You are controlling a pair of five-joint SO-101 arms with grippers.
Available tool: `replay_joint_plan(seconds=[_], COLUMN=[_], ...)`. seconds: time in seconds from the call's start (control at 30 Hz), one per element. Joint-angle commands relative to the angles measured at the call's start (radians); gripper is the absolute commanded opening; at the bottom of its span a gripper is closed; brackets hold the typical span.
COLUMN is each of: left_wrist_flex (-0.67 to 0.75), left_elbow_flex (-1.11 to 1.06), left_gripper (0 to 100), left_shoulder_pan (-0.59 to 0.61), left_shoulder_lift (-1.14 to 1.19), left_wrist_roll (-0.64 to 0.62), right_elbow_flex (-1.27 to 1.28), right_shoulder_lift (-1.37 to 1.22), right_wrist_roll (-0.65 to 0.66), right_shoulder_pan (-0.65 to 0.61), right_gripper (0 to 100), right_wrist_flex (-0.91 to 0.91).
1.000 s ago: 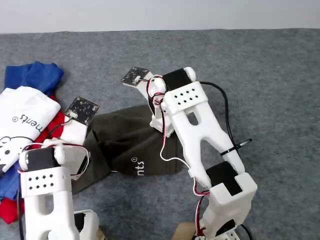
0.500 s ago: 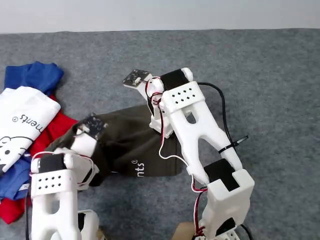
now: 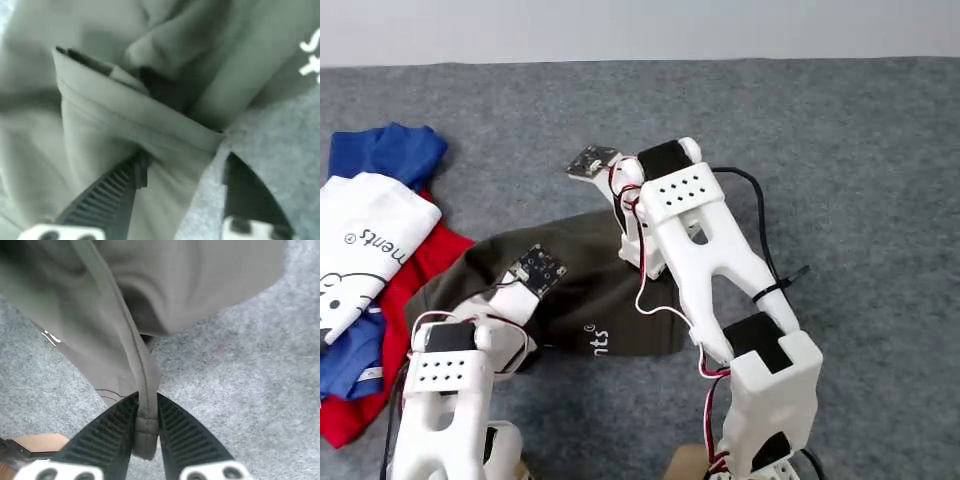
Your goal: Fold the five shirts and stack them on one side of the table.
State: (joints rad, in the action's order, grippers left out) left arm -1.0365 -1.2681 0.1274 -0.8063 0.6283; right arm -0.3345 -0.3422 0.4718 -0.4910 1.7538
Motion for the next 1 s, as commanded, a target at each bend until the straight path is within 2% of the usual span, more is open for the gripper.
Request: replay_joint_plan(seconds=[0.0,0.2,0.47,0.7,0.97], left_wrist_flex=[0.061,0.086,-0.048,-0.052,-0.057], left_elbow_flex=[0.005,0.042,0.272,0.389,0.473], left_gripper=[15,0,0,0,0], left_shoulder_pan=[-0.008,-0.006,0.118,0.253,0.327], left_shoulder_lift=[-0.011,-0.015,-0.020,-0.020,-0.020], left_wrist_roll=[0.003,0.006,0.005,0.005,0.003], right_elbow_flex=[-0.009,-0.009,-0.011,-0.011,-0.066], right_shoulder_lift=[0.012,0.015,0.036,0.087,0.157], right_wrist_roll=[-0.011,-0.011,-0.009,-0.005,-0.009], right_shoulder_pan=[0.012,0.019,0.065,0.065,0.065], right_gripper=[0.9,0.9,0.9,0.9,0.9], right_wrist_flex=[0.041,0.041,0.041,0.041,0.041])
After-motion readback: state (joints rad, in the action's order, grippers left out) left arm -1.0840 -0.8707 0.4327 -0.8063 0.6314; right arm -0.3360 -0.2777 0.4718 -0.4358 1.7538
